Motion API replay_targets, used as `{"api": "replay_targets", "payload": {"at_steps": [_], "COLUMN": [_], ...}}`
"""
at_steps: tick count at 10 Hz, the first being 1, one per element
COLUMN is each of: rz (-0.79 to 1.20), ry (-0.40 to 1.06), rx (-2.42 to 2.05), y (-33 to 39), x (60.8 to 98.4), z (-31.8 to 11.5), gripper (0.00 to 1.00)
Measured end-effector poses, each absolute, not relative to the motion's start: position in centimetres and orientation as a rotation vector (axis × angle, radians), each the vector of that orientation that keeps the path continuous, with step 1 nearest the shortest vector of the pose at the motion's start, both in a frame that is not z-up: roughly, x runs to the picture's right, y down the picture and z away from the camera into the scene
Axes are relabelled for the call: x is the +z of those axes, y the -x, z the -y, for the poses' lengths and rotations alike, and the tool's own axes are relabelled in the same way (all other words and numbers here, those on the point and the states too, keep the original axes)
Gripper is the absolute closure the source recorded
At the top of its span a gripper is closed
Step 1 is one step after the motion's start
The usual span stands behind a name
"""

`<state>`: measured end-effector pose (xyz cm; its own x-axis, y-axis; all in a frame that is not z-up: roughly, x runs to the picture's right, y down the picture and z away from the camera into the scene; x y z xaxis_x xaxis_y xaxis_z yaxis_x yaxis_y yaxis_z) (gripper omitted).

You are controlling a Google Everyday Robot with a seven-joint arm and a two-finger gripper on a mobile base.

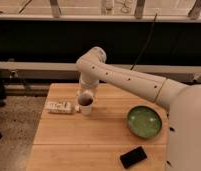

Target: Place the pepper in the ceramic cup

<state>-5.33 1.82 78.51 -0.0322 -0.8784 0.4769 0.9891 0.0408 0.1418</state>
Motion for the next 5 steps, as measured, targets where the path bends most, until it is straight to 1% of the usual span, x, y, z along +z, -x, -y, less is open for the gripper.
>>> {"api": "replay_targets", "payload": {"at_steps": [1,2,3,5], "rz": [0.508,0.509,0.510,0.510], "ry": [0.275,0.275,0.275,0.274], "rx": [-1.525,-1.525,-1.525,-1.523], "y": [5.19,5.20,5.25,5.15], "x": [78.52,78.50,78.50,78.46], "z": [-1.83,-1.84,-1.84,-1.77], "gripper": [0.30,0.22,0.20,0.20]}}
